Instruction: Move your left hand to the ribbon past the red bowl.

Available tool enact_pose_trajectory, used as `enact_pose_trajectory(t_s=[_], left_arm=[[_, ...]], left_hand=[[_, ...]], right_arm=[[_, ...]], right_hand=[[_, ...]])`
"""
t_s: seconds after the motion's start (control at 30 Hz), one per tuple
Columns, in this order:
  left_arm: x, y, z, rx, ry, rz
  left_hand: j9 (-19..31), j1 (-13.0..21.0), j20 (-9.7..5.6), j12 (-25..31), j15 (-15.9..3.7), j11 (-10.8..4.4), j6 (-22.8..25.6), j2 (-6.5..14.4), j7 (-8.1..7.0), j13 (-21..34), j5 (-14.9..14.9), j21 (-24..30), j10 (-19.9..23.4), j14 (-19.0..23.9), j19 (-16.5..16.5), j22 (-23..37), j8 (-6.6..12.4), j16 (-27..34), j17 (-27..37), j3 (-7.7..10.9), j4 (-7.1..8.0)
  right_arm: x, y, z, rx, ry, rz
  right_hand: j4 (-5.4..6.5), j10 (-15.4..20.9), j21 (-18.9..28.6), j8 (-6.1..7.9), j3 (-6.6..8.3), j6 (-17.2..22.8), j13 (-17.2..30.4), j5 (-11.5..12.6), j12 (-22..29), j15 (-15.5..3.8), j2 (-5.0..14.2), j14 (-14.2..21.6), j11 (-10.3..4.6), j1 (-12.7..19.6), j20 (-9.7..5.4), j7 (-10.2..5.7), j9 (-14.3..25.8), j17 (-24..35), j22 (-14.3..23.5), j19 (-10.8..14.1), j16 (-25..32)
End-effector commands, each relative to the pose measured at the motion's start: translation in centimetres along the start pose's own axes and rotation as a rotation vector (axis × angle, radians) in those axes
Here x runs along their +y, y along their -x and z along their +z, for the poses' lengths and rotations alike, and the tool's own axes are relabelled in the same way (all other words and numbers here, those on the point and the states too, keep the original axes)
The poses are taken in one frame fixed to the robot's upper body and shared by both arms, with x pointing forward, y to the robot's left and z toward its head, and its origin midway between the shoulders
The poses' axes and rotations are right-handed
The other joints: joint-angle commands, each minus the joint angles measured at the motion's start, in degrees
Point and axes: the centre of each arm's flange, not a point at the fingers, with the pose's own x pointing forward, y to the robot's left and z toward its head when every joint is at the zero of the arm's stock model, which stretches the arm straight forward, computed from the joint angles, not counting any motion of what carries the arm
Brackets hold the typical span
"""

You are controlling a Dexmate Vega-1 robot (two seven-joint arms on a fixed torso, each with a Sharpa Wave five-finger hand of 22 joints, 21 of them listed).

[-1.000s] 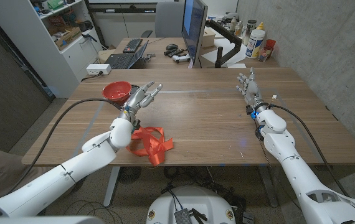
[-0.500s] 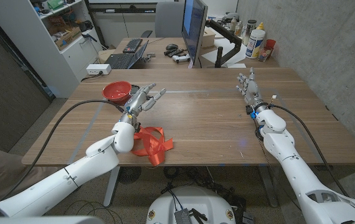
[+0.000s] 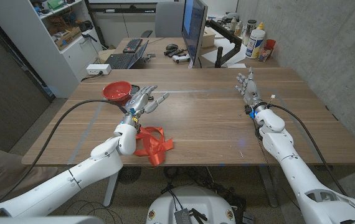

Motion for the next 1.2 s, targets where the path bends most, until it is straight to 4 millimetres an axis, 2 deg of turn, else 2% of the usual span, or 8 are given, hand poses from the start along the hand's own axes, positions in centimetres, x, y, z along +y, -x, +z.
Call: enact_pose_trajectory(t_s=[0.03, 0.37, 0.5, 0.63, 0.77, 1.03, 1.13, 1.2], left_arm=[[-0.4, 0.4, 0.7, 0.032, -0.034, -0.02], [-1.3, 0.7, 0.9, 0.036, -0.017, -0.061], [-1.4, 0.9, 0.8, -0.015, -0.048, -0.058], [-1.1, 0.9, 0.4, -0.057, -0.047, -0.015], [-0.9, 0.7, 0.4, -0.091, -0.067, -0.006], [-1.0, 0.5, 0.6, -0.155, -0.106, -0.018], [-1.3, 0.6, 0.7, -0.183, -0.11, -0.008], [-1.4, 0.7, 0.8, -0.194, -0.113, -0.007]], left_hand=[[0.3, 0.4, 0.92, 0.1, -2.09, 0.08, -0.1, 0.1, 0.16, 0.2, 0.4, -0.2, -0.1, -0.8, -0.2, 0.1, -0.1, 0.0, 0.1, -0.51, 0.16], [0.3, 0.2, 1.27, 0.1, -1.75, 0.04, -0.1, 0.4, 0.36, 0.2, 0.5, -0.2, -0.1, -0.6, -0.2, 0.2, -0.13, 0.1, 0.2, -0.65, 0.35], [0.3, 0.0, 1.26, 0.1, -1.81, 0.12, -0.1, 0.5, 0.43, 0.2, 0.6, -0.1, -0.1, -0.5, -0.1, 0.2, -0.14, 0.2, 0.2, -0.74, 0.47], [0.3, -0.4, 0.69, 0.3, -2.64, -0.08, -0.2, 0.6, 0.06, 0.2, 0.7, 0.3, 0.5, 0.4, 1.0, 0.2, -0.22, 0.5, 0.2, -1.07, 0.75], [0.3, -0.8, -0.6, 0.9, -3.96, -0.83, 0.4, 0.8, -0.04, 0.2, 1.2, 1.0, 2.0, 2.0, 3.2, 0.2, 0.02, 1.0, 0.2, -1.52, 1.06], [0.3, -1.0, -1.16, 0.8, -4.7, -1.11, 0.0, 0.9, -0.1, 0.2, 1.5, 1.2, 2.2, 2.4, 4.1, 0.2, -0.14, 1.0, 0.2, -1.75, 1.24], [0.4, -1.0, -2.11, 1.0, -5.59, -2.34, -0.1, 1.1, -0.09, 0.2, 2.2, 1.4, 2.9, 3.3, 5.3, 0.1, -0.1, 1.1, 0.2, -1.98, 1.36], [0.4, -0.9, -2.63, 1.0, -5.99, -2.64, 0.1, 1.2, -0.08, 0.2, 2.5, 1.5, 3.1, 3.6, 5.8, 0.1, 0.02, 1.1, 0.1, -2.08, 1.37]], right_arm=[[-0.1, -0.2, 0.2, -0.006, 0.006, -0.002], [-0.2, 0.0, 0.1, -0.002, 0.008, -0.005], [0.0, 0.0, 0.1, 0.001, 0.012, -0.001], [0.3, -0.1, 0.1, -0.004, 0.015, 0.002], [0.4, -0.1, 0.0, 0.006, 0.02, 0.002], [0.5, 0.1, -0.2, 0.008, 0.022, -0.003], [0.4, 0.1, -0.2, 0.01, 0.024, -0.006], [0.4, 0.1, -0.3, 0.009, 0.026, -0.006]], right_hand=[[-0.26, -0.1, -0.1, 0.45, -0.09, 0.1, 0.2, 0.2, 0.1, -0.01, 1.63, -0.5, 0.3, 0.2, 0.33, 0.04, 0.1, 0.2, 0.1, -0.3, 0.1], [-0.26, -0.1, 0.0, 0.46, -0.08, 0.1, 0.2, 0.2, 0.1, 0.0, 1.65, -0.5, 0.24, 0.2, 0.32, -0.01, 0.1, 0.2, 0.1, -0.3, 0.1], [-0.26, -0.1, 0.0, 0.46, -0.08, 0.1, 0.2, 0.2, 0.1, -0.03, 1.65, -0.5, 0.14, 0.2, 0.32, 0.04, 0.1, 0.2, 0.1, -0.3, 0.1], [-0.26, -0.1, 0.0, 0.49, -0.07, 0.2, 0.2, 0.2, 0.1, 0.0, 1.65, -0.5, 0.19, 0.2, 0.35, 0.08, 0.1, 0.2, 0.1, -0.3, 0.1], [-0.26, -0.1, 0.0, 0.46, -0.06, 0.1, 0.2, 0.2, 0.1, 0.05, 1.66, -0.5, 0.21, 0.2, 0.35, 0.07, 0.1, 0.2, 0.1, -0.4, 0.1], [-0.26, -0.1, 0.0, 0.48, -0.06, 0.1, 0.2, 0.2, 0.1, 0.01, 1.66, -0.6, 0.2, 0.2, 0.35, 0.06, 0.1, 0.2, 0.1, -0.4, 0.1], [-0.26, -0.1, 0.0, 0.49, -0.06, 0.1, 0.2, 0.2, 0.1, -0.04, 1.66, -0.6, 0.21, 0.2, 0.36, 0.05, 0.1, 0.2, 0.1, -0.4, 0.1], [-0.26, -0.1, 0.0, 0.48, -0.05, 0.1, 0.2, 0.2, 0.1, -0.01, 1.66, -0.6, 0.22, 0.2, 0.34, 0.05, 0.1, 0.2, 0.1, -0.4, 0.2]])
